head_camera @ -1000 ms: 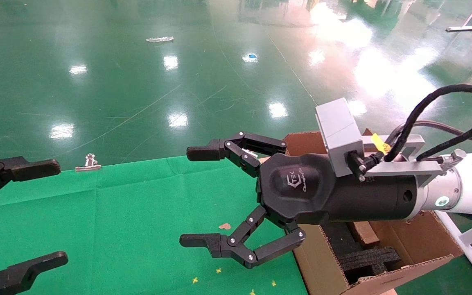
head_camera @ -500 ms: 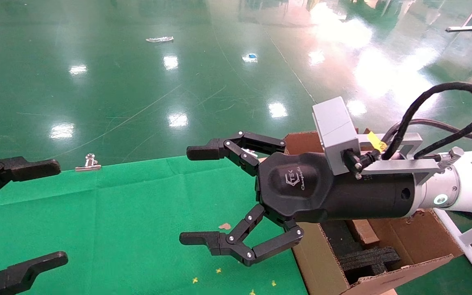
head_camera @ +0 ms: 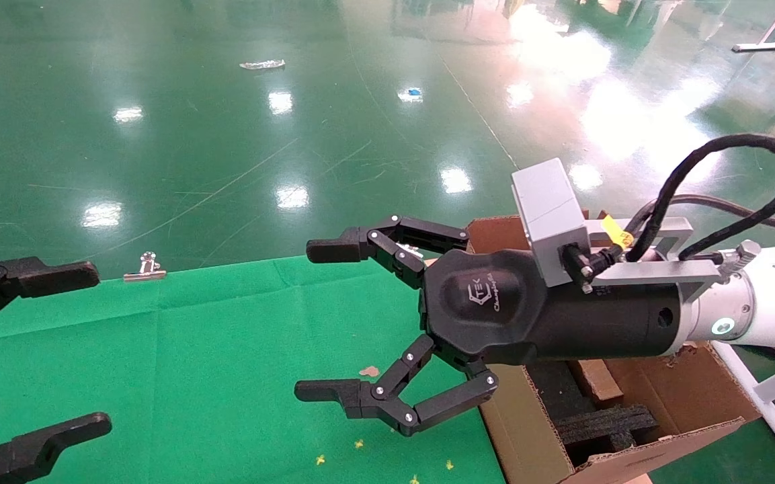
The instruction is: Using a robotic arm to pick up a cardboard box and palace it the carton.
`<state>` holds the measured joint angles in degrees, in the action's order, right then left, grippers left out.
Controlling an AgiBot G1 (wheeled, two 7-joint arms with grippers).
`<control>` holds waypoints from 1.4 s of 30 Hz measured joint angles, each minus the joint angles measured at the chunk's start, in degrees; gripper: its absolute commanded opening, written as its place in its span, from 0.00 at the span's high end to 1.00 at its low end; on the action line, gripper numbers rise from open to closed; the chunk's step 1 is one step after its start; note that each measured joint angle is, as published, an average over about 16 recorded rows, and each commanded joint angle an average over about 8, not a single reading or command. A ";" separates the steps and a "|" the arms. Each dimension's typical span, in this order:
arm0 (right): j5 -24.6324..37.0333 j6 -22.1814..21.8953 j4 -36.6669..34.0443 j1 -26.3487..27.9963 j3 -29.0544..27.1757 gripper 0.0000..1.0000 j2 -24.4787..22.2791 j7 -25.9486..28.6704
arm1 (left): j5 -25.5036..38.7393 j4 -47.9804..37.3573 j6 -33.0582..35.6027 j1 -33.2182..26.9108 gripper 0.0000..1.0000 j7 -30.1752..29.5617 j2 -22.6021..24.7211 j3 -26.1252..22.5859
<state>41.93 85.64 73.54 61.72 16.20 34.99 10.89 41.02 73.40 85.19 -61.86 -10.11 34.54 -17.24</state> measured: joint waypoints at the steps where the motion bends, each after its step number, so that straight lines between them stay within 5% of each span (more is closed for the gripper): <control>1: 0.00 0.00 0.00 0.01 0.01 0.00 0.00 0.00 | 0.00 0.00 0.00 0.00 0.00 0.00 0.00 0.00; 42: 0.08 -0.07 -0.03 0.12 0.12 0.00 -0.02 0.05 | 0.00 0.00 0.00 0.00 0.00 0.00 0.00 0.00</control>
<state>42.01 85.57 73.52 61.84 16.32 34.97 10.94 41.02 73.40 85.19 -61.86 -10.11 34.54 -17.24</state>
